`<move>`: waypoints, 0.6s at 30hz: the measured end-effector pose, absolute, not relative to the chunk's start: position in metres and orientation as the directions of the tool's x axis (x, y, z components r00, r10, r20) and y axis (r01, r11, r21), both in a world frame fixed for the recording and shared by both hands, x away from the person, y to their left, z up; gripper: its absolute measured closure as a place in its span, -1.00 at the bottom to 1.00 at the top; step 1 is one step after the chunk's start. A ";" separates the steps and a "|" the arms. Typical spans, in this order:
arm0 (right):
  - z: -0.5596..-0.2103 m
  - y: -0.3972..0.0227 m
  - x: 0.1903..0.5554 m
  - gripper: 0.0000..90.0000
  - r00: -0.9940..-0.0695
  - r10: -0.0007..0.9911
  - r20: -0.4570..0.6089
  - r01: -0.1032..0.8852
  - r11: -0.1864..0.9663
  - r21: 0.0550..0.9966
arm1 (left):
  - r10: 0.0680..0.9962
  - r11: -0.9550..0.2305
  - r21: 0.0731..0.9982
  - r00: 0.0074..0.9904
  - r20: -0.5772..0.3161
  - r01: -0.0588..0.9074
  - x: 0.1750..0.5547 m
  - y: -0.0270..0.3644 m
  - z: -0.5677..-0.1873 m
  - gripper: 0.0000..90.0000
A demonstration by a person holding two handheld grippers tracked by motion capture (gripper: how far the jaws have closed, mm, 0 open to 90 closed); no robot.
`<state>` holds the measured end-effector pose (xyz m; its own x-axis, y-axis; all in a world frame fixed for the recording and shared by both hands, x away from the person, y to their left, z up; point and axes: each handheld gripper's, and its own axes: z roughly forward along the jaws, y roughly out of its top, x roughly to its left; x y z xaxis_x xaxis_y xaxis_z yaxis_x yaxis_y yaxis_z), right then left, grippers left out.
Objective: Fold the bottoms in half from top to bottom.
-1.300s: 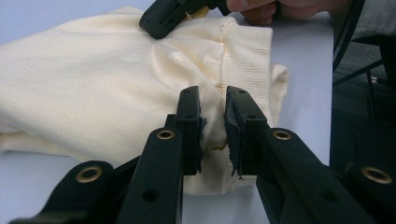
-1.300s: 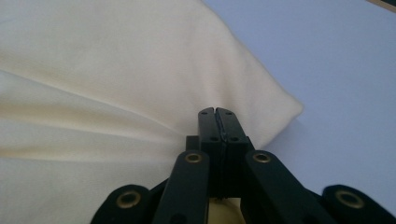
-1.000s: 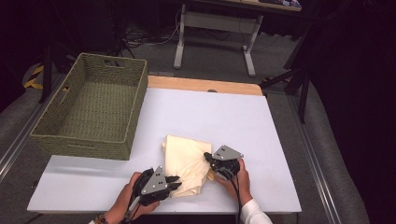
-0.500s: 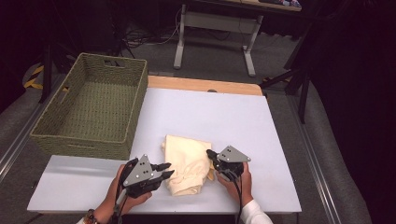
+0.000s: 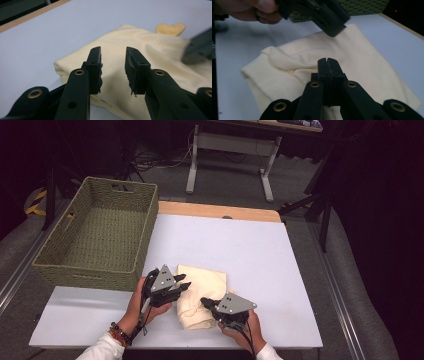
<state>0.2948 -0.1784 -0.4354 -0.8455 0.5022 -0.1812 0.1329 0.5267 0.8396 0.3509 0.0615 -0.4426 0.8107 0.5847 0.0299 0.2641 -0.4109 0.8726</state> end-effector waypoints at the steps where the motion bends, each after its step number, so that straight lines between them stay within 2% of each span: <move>1: -0.437 -0.176 0.293 0.99 -0.852 0.493 -0.176 0.137 0.534 0.834 | 0.591 -0.416 0.866 0.806 0.026 0.277 0.353 0.060 -0.446 0.48; 8: -0.446 -0.169 0.286 0.99 -0.861 0.470 -0.196 0.129 0.573 0.809 | 0.624 -0.430 0.840 0.782 0.013 0.330 0.363 0.052 -0.464 0.51; 12: -0.448 -0.165 0.283 0.99 -0.857 0.464 -0.224 0.112 0.591 0.799 | 0.633 -0.464 0.827 0.771 0.061 0.316 0.365 0.050 -0.469 0.63; 18: -0.449 -0.165 0.282 0.99 -0.854 0.464 -0.233 0.108 0.597 0.795 | 0.632 -0.453 0.825 0.775 0.029 0.339 0.368 0.051 -0.471 0.66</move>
